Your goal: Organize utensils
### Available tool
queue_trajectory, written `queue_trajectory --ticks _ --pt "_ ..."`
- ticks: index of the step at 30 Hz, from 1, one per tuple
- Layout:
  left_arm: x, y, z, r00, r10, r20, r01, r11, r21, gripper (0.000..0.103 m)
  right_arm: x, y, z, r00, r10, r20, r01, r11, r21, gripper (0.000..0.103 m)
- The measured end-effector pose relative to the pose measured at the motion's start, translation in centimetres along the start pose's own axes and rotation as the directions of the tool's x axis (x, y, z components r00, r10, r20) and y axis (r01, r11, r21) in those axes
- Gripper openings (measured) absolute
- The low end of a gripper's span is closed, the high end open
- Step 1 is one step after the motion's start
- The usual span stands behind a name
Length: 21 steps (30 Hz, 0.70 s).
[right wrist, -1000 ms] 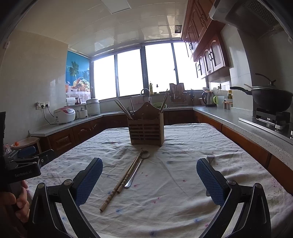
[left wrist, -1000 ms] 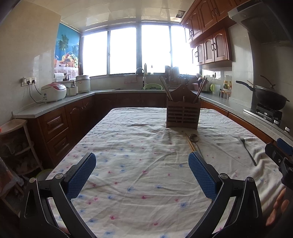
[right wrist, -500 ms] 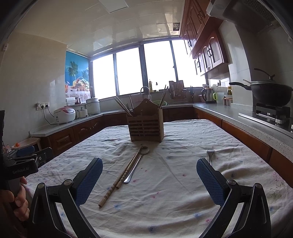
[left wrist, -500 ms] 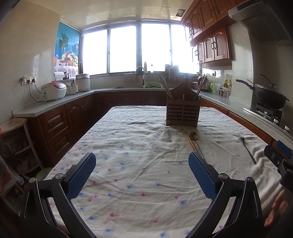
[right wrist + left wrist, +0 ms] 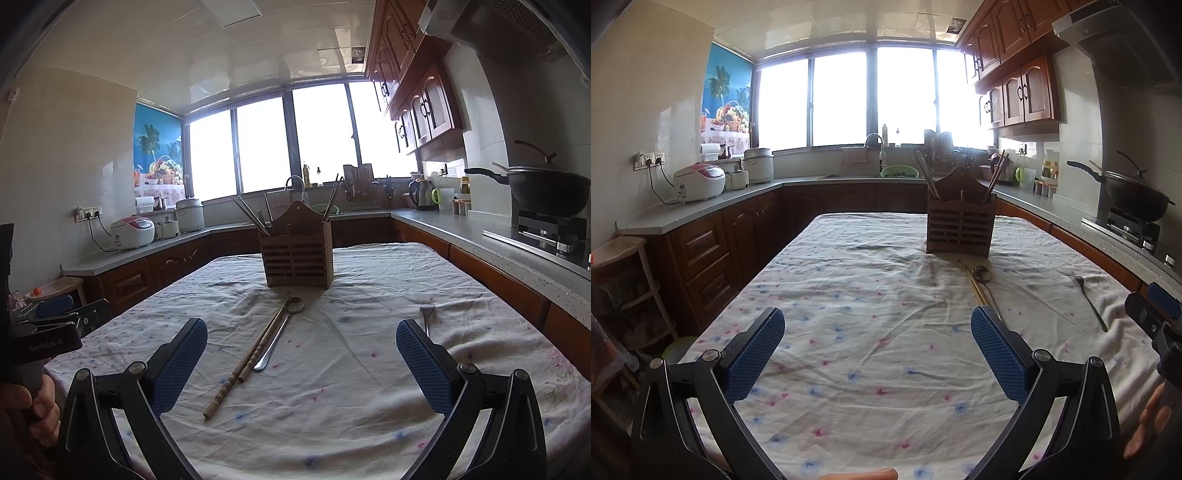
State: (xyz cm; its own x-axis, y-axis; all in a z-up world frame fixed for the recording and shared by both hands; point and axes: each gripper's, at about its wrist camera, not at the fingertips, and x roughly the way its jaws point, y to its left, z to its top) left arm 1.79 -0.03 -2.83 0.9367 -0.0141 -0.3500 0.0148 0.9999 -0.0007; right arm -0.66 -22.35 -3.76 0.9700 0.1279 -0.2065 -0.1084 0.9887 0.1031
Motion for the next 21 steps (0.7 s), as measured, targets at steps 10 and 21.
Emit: queue_trajectory --ticks 10,21 --pt "-0.27 0.08 0.07 1.0 -0.003 0.007 0.003 1.0 -0.009 0.103 -0.03 0.04 0.09 1.0 0.001 -0.001 -0.001 1.0 0.0 0.103" --pt "-0.34 0.02 0.0 1.0 -0.01 0.007 0.01 1.0 0.001 0.103 -0.12 0.27 0.24 1.0 0.005 0.001 -0.005 1.0 -0.006 0.103"
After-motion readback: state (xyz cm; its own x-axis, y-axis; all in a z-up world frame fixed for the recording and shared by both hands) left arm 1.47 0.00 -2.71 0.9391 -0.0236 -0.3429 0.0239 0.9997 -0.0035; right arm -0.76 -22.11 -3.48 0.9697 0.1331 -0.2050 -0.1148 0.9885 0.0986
